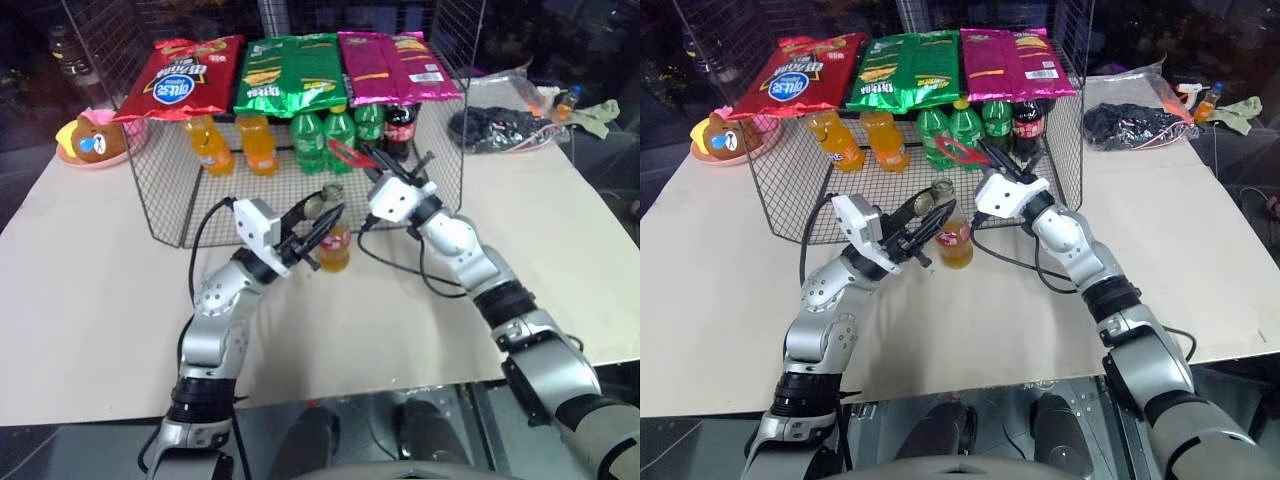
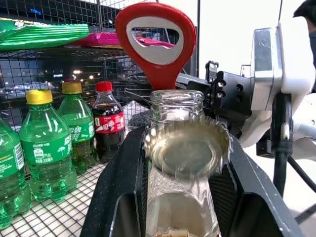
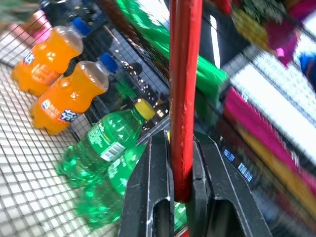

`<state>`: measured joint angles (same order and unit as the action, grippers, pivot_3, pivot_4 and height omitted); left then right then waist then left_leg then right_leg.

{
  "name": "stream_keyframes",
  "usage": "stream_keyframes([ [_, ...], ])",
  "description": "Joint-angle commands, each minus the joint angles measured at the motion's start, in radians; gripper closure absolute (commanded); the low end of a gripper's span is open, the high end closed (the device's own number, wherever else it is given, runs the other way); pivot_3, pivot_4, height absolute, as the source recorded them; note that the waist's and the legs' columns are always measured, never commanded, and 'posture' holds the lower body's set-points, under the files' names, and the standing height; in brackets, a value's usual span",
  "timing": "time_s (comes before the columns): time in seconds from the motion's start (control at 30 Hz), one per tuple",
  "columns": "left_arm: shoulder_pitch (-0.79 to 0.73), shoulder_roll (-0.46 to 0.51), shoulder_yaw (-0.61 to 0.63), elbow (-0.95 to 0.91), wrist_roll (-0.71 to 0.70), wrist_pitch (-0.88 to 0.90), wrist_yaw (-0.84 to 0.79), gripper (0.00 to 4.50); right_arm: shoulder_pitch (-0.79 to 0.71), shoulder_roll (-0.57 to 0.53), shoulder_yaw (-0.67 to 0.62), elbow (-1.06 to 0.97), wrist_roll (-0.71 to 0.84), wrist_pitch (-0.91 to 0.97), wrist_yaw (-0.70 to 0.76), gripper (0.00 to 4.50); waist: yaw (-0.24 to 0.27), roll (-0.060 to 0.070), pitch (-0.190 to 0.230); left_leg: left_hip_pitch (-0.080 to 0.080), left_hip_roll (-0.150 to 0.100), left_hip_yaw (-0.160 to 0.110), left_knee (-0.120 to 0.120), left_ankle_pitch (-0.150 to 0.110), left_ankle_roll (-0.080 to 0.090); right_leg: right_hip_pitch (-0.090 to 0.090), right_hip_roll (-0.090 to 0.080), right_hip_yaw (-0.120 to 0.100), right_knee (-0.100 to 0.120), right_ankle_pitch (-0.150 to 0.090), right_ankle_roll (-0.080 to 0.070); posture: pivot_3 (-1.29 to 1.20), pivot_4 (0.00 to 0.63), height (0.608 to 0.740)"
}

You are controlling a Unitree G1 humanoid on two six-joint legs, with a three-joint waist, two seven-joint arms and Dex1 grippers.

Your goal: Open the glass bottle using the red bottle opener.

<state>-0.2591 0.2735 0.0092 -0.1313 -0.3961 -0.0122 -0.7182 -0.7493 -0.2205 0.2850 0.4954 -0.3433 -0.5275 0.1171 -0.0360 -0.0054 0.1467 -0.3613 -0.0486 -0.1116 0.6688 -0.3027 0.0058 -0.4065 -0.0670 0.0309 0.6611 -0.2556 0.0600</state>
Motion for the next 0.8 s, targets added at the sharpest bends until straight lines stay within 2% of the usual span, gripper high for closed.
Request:
stream_keyframes([
  [0.03, 0.035, 0.01, -0.043, 0.05, 0.031, 0.036, -0.012, 3.34, 0.011, 0.007, -0.038, -0.071, 0.042, 0.029, 0.014, 4.5, 0.001, 0.0, 0.0, 0.0, 0.0, 0.0, 0.0, 0.0, 0.0, 0.0, 0.0, 0.0, 0.0, 0.0, 0.0, 0.0, 0.15, 0.74],
  [0.3, 0.029, 0.011, -0.035, 0.059, 0.035, 0.028, -0.001, 3.34, 0.034, 0.01, -0.046, -0.086, 0.039, 0.051, 0.011, 4.5, 0.001, 0.0, 0.0, 0.0, 0.0, 0.0, 0.0, 0.0, 0.0, 0.0, 0.0, 0.0, 0.0, 0.0, 0.0, 0.0, 0.15, 0.74],
  [0.33, 0.027, 0.01, -0.034, 0.062, 0.037, 0.024, 0.001, 2.58, 0.037, 0.01, -0.045, -0.085, 0.038, 0.051, 0.01, 4.5, 0.001, 0.0, 0.0, 0.0, 0.0, 0.0, 0.0, 0.0, 0.0, 0.0, 0.0, 0.0, 0.0, 0.0, 0.0, 0.0, 0.15, 0.74],
  [0.4, 0.022, 0.006, -0.031, 0.067, 0.042, 0.015, 0.007, 2.06, 0.042, 0.008, -0.044, -0.087, 0.037, 0.051, 0.011, 4.5, -0.001, 0.0, 0.001, 0.0, 0.0, 0.0, 0.0, 0.0, 0.0, 0.0, 0.0, 0.0, 0.0, 0.0, 0.0, 0.0, 0.15, 0.74],
  [0.47, 0.019, 0.003, -0.031, 0.072, 0.041, 0.01, 0.006, 1.11, 0.043, 0.007, -0.046, -0.087, 0.037, 0.051, 0.012, 4.5, -0.002, 0.0, 0.002, -0.002, 0.0, 0.0, 0.0, 0.0, 0.0, -0.002, 0.0, 0.0, 0.0, 0.0, 0.0, 0.0, 0.15, 0.74],
  [0.8, 0.012, -0.004, -0.026, 0.083, 0.037, 0.003, -0.007, 1.11, 0.046, -0.006, -0.049, -0.082, 0.036, 0.047, 0.012, 4.5, -0.004, -0.001, 0.003, -0.009, 0.0, 0.001, -0.001, 0.0, 0.0, -0.008, 0.0, 0.0, -0.001, 0.0, 0.0, 0.0, 0.15, 0.74],
])
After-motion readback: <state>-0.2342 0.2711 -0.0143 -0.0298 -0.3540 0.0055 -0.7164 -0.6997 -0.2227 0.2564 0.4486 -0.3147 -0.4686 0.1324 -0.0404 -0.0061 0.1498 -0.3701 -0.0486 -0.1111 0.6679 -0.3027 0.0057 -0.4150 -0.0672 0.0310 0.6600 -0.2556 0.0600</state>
